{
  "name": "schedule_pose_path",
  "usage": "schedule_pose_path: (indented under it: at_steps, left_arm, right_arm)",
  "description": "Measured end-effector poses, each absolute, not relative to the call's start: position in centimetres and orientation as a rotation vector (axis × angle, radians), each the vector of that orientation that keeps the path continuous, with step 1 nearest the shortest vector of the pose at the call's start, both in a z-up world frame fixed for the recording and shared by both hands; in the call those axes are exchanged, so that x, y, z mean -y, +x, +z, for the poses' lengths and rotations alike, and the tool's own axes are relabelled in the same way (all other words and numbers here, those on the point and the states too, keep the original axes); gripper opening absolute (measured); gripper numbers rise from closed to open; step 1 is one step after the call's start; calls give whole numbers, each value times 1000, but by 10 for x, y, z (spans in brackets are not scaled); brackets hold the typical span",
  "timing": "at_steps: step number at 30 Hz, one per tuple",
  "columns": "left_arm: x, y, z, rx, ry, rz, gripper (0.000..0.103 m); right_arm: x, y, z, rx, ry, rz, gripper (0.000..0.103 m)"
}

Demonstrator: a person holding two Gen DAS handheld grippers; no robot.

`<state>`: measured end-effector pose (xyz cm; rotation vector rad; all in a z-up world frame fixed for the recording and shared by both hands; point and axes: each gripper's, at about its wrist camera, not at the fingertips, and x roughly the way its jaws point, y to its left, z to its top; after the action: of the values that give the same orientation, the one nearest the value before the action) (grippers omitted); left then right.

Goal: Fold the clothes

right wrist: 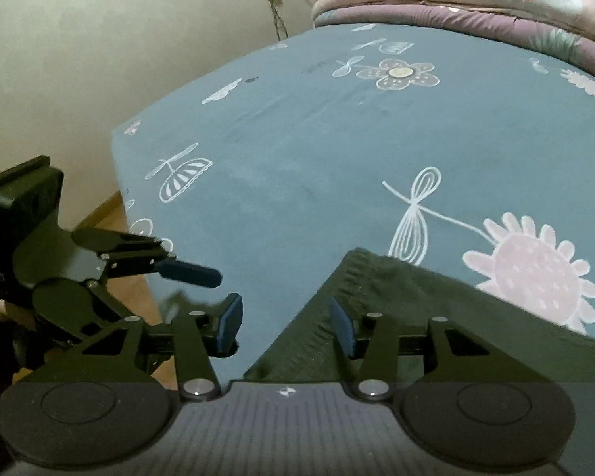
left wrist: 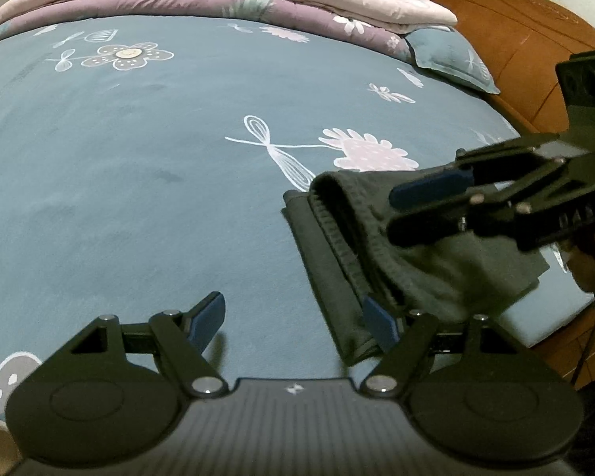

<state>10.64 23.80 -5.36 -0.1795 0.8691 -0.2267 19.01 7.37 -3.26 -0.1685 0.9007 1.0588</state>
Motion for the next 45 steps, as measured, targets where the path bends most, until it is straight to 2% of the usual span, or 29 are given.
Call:
schedule_pose_path:
  at_steps: [5, 12, 16, 40, 42, 44, 45]
  left_arm:
    - [-227, 105, -47, -838, -189, -288, 76]
    - [-225, 117, -66, -876, -530, -455, 74]
    - [-223, 129, -83, -918, -633, -435, 74]
    - [-215, 170, -115, -960, -928, -297, 73]
    - [-209, 170, -110, -965, -870, -265, 66]
    - [-201, 167, -104, -982, -770, -217, 16]
    - [-199, 165, -102, -993, -736, -200, 16]
  right_arm:
    - [-47, 198, -23, -881, -140, 972, 54]
    - [6, 205, -20, -870, -74, 807, 54]
    - [23, 202, -25, -877, -46, 759, 54]
    - [90, 211, -39, -862, 44, 798, 54]
    - [99, 212, -41, -864, 57, 790, 54]
    - [109, 211, -41, -859, 66, 782, 54]
    - [115, 211, -42, -859, 73, 775, 54]
